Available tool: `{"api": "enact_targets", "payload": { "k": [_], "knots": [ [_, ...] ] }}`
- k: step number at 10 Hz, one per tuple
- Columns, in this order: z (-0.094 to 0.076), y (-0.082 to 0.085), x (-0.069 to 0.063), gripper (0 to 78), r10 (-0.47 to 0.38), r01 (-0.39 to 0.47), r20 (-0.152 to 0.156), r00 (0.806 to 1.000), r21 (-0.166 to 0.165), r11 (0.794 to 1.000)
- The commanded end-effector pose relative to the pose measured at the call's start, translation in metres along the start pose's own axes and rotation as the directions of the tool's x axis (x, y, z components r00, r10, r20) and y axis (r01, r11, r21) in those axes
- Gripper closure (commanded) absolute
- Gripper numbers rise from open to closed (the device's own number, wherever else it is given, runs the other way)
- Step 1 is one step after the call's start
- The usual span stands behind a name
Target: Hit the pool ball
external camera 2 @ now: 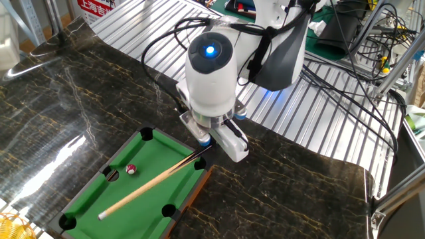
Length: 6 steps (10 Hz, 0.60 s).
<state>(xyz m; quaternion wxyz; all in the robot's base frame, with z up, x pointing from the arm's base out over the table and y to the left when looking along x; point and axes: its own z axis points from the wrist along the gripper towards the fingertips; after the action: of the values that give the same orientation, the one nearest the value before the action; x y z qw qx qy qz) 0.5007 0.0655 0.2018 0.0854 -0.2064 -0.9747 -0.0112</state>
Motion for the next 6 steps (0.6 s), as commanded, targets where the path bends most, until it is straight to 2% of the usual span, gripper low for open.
{"api": "enact_targets", "payload": {
  "k": [1,3,6],
  "knots": [
    [0.002,0.005,0.006,76.4,0.039,-0.039,0.006,0.999,-0.024,0.999],
    [0.000,0.016,0.019,76.4,0.064,-0.064,0.002,0.998,-0.016,0.998],
    [-0.003,0.031,0.040,76.4,0.133,-0.133,0.016,0.991,-0.011,0.991]
  ]
}}
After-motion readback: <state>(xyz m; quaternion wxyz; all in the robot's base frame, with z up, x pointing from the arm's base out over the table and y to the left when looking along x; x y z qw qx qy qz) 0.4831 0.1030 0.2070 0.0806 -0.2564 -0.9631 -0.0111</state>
